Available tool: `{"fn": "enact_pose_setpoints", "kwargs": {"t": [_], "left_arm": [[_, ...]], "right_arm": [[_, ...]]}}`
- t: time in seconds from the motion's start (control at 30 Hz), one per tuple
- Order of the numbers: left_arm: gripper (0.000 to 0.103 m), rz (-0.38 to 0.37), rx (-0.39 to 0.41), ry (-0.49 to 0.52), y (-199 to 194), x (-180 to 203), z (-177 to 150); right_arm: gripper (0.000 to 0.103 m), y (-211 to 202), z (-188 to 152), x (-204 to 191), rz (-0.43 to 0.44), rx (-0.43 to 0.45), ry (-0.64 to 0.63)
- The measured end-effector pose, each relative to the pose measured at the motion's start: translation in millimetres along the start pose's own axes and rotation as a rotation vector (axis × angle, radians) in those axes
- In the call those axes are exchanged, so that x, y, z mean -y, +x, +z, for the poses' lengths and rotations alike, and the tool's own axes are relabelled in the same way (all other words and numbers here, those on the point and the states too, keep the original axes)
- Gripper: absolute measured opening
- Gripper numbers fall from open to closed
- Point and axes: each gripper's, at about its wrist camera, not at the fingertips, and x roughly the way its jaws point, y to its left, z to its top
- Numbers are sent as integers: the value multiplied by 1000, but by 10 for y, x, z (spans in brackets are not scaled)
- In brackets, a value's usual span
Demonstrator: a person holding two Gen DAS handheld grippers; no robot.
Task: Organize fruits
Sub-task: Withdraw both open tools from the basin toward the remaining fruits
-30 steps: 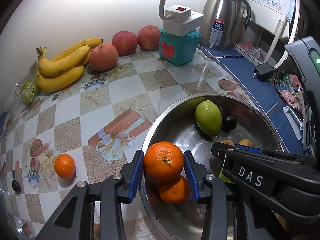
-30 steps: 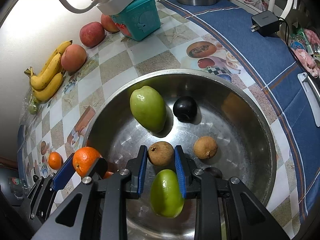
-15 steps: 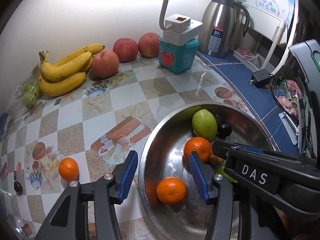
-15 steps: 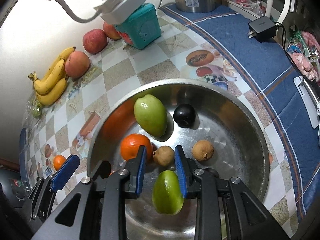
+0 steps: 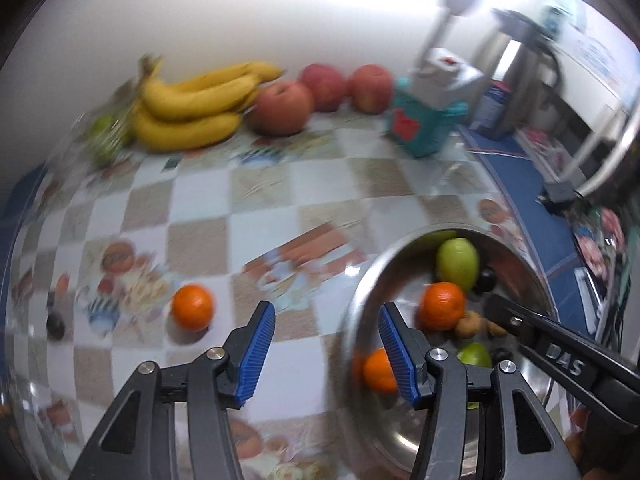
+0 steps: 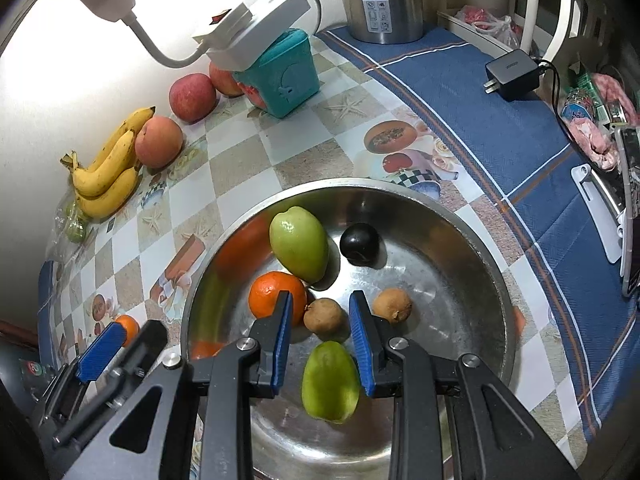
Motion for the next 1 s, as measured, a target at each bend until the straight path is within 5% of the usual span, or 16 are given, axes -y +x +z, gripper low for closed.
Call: {"fn": "enact_pose_setpoints", "kwargs": {"t": [0.2,0.4,0.53,0.63,0.7,0.83,1.0], "left_arm": [[58,85,-44,-139,-8,-419,-29],[63,81,-23,-219,-147,-668,-24],[69,78,-24,-245,-202,-732,-30],[86,73,-57,-263,-136,-746,-65],[93,78,-77,-268,-97,-742,-97],[103,95,-95,-284,-54,-758,-136],[103,95,-121,-338,7,-839,-195]], "right_arm": [[30,-27,-27,-68,-5,0,-28],[31,-58,-60,-169,-10,5,-63],[49,-57,-72,-219,-18,7,-81],[54,-26,-81,-256,-31,4,-98],[78,-4,-91,-273,-38,2,-107],[79,19,-101,-290,-41,3,-120],[82,84,-127,-319,-57,-10,-138]]}}
